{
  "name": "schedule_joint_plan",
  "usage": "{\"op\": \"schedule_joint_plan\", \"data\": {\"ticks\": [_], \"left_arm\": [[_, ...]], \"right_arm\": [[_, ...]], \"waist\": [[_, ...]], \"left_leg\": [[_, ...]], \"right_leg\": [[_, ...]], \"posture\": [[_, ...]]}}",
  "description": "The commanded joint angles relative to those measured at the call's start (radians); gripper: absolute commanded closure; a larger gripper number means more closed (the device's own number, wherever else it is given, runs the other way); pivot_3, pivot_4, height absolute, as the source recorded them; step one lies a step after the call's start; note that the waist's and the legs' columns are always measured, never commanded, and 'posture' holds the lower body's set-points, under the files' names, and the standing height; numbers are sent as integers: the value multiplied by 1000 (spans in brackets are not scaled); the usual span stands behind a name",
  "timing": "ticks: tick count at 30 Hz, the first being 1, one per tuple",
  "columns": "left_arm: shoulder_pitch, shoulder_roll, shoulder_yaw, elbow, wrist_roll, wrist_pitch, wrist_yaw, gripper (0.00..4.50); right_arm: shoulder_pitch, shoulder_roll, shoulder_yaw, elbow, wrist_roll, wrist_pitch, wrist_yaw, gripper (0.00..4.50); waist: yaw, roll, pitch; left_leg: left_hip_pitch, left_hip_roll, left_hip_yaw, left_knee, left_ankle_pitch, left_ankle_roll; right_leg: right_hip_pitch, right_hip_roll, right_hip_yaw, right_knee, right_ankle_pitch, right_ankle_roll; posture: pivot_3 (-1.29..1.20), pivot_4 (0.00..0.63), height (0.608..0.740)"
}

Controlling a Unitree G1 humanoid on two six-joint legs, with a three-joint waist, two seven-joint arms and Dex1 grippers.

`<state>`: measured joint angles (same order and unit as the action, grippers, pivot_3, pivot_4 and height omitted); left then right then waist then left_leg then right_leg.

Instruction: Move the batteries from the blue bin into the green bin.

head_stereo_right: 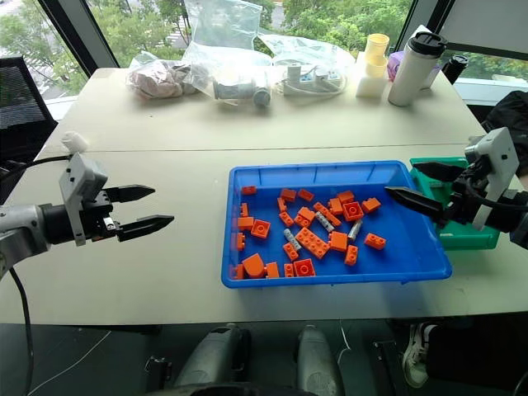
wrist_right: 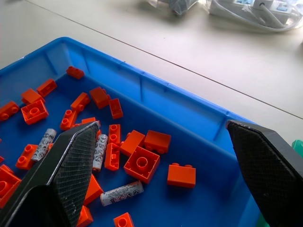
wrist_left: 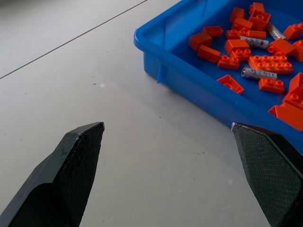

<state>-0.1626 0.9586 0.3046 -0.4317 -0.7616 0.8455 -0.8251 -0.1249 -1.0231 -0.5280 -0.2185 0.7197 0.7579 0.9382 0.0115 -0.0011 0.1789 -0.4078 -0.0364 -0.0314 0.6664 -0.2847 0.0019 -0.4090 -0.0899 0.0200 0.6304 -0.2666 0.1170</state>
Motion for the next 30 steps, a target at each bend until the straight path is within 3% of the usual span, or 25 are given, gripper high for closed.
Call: {"op": "schedule_joint_plan", "data": {"ticks": [1, 24, 30], "left_arm": [[-12, -1, 20, -10, -12, -2, -1, 0], [-42, 33, -19, 37, 64, -76, -62, 0], [-78, 77, -51, 34, 64, -66, -144, 0]], "right_arm": [[7, -15, -48, -18, -3, -13, 4, 48], [-30, -12, 14, -9, -24, -38, 14, 48], [-109, -45, 141, -49, -33, -40, 64, 48]], "waist": [[0, 0, 0], [-1, 0, 0], [-4, 0, 0]], "left_leg": [[0, 0, 0, 0, 0, 0], [1, 0, 1, 0, 1, -1], [1, 0, 1, 0, 1, -1]], "right_leg": [[0, 0, 0, 0, 0, 0], [0, 1, 0, 1, 0, 0], [0, 1, 0, 2, 0, 1]], "posture": [[0, 150, 740], [0, 150, 740], [0, 150, 740]]}}
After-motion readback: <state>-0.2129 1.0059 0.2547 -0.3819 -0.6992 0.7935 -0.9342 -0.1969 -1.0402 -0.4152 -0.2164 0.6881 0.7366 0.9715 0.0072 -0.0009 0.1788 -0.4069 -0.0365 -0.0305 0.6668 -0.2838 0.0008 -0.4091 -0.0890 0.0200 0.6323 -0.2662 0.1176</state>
